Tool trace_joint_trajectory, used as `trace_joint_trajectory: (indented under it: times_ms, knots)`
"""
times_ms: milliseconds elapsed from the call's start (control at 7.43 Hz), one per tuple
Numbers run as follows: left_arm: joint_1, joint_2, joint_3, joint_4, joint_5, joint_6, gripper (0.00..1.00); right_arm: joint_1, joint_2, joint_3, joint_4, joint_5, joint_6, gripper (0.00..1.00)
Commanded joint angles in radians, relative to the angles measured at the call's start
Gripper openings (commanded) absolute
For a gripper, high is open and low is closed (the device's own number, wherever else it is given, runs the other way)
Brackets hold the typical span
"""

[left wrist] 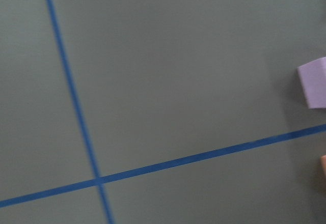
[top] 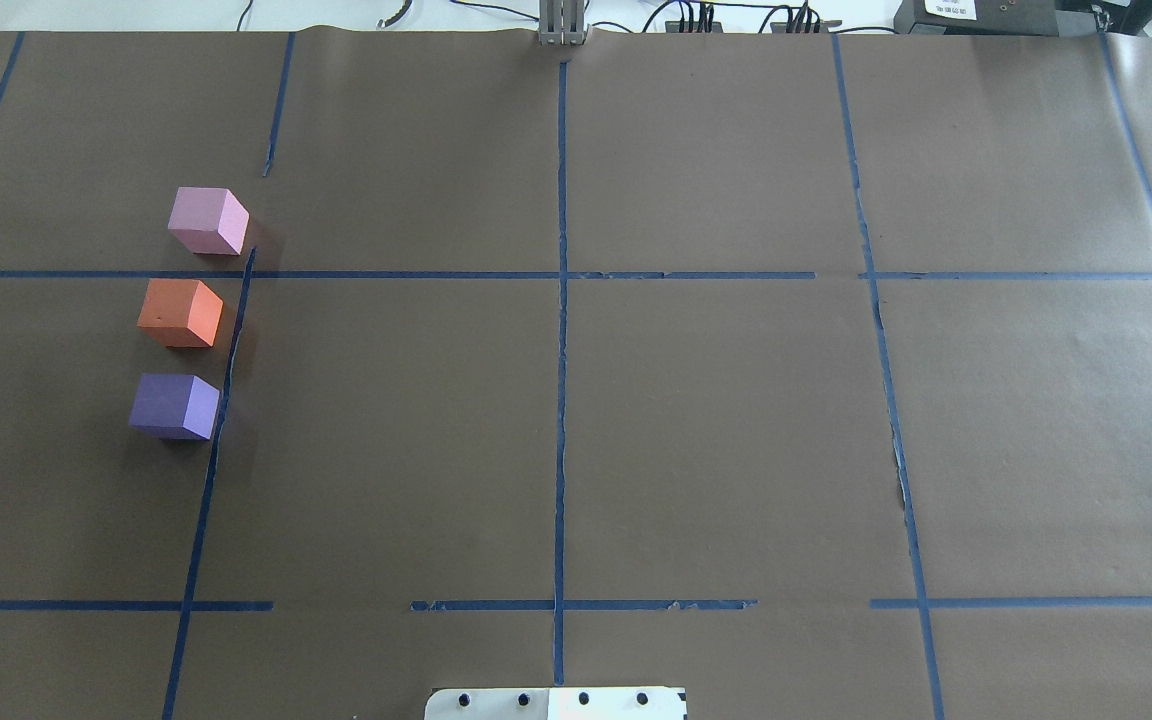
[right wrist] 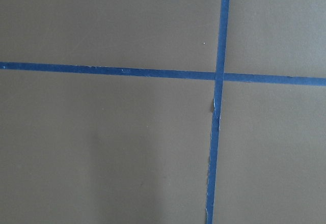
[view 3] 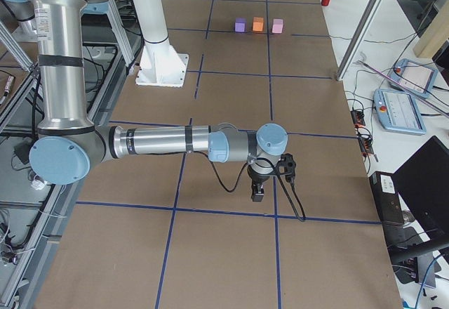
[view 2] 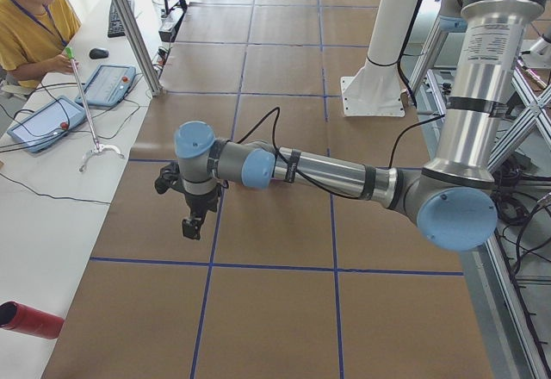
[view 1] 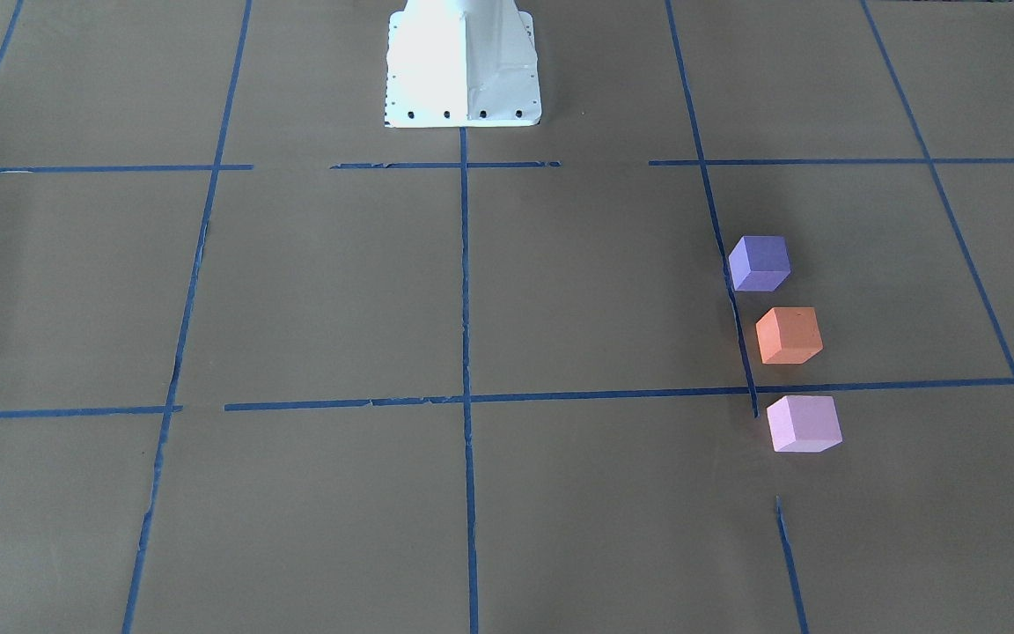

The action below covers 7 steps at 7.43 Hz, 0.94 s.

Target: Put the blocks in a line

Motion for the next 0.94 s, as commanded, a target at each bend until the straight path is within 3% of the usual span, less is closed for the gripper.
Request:
trace_joint_trajectory:
  times_ms: [0, 404, 808]
  knots:
    - [-0.072, 0.052, 0.012, 0.008, -0.01, 0.063, 1.0, 0.0, 0.0, 0.0, 0.0, 0.0, 0.0, 1.0]
    - [-0.069, 0.043, 0.004, -0.004, -0.017, -0.112, 1.0, 0.0, 0.0, 0.0, 0.0, 0.0, 0.0, 1.0]
    - [-0.059, 0.046, 0.003, -0.079, -0.016, -0.107, 1.0, 0.0, 0.0, 0.0, 0.0, 0.0, 0.0, 1.0]
